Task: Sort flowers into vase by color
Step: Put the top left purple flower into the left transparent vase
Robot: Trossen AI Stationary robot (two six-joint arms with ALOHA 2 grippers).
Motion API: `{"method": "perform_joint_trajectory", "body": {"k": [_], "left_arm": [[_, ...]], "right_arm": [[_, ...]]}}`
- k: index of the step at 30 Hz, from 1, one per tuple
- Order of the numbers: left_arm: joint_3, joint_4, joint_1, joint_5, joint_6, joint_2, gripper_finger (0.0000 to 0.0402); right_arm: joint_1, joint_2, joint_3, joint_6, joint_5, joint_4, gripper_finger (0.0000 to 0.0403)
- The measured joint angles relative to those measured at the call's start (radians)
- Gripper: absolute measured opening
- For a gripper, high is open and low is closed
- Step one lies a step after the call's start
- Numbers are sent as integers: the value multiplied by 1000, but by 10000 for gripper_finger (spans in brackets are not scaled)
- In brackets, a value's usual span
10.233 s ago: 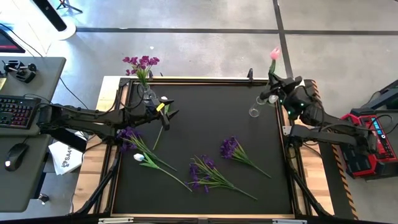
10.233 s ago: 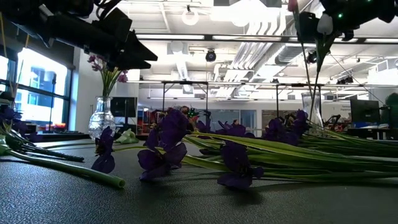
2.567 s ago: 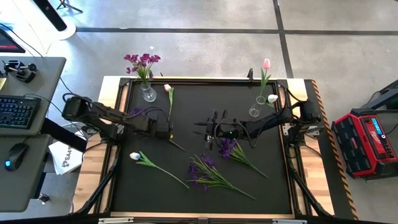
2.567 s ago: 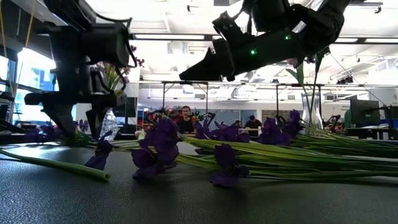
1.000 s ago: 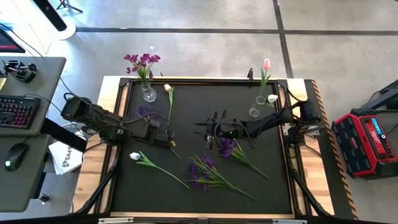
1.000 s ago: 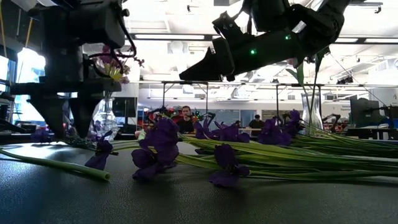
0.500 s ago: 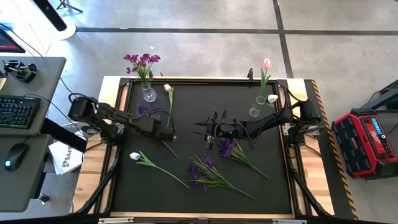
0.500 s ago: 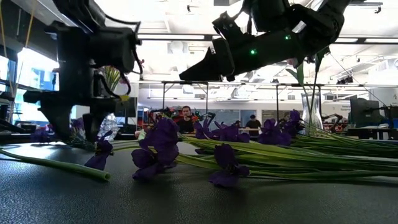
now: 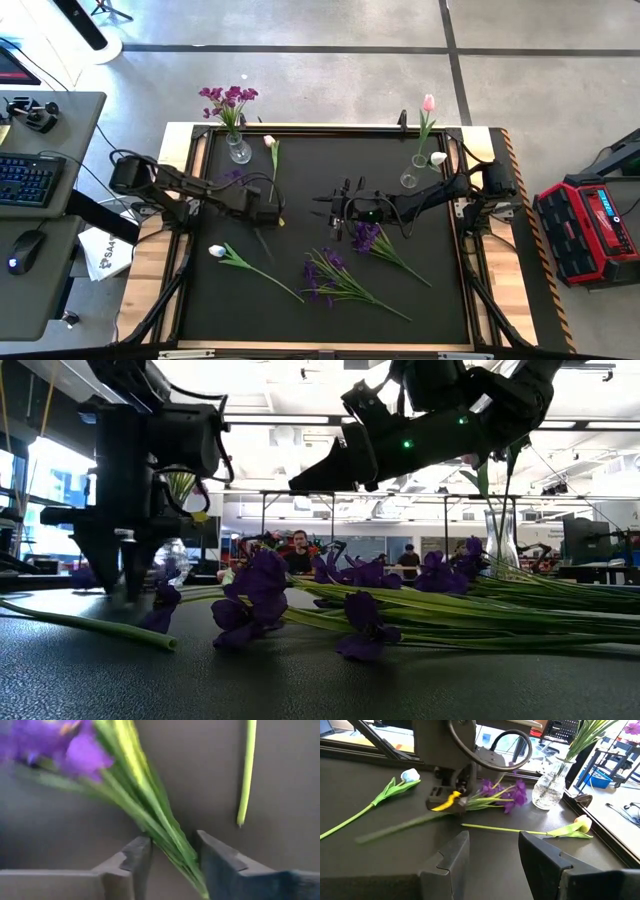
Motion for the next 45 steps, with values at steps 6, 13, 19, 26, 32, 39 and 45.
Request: {"method": "perform_joint_trajectory", "body": {"k": [6,13,19,26,32,39,45], "left_arm": [[-2,-2,-42,68,-14,-54,64],[-2,43,-128,7,43,-146,27],[-2,92,-140,-103,84,-148,36],[-2,47,-84,-103,94,-141,113],[-2,51,-43,-74,96,-141,161],[-54,118,2,1,156,-140,172],[-136,253,21,75,194,-142,157]], "right_arm": [[0,0,0,0,0,0,154],[0,0,0,0,0,0,154],[0,0,0,0,0,0,154],[0,0,0,0,0,0,154],[0,0,0,0,0,0,154],[0,0,0,0,0,0,154],[0,0,0,0,0,0,154]]}}
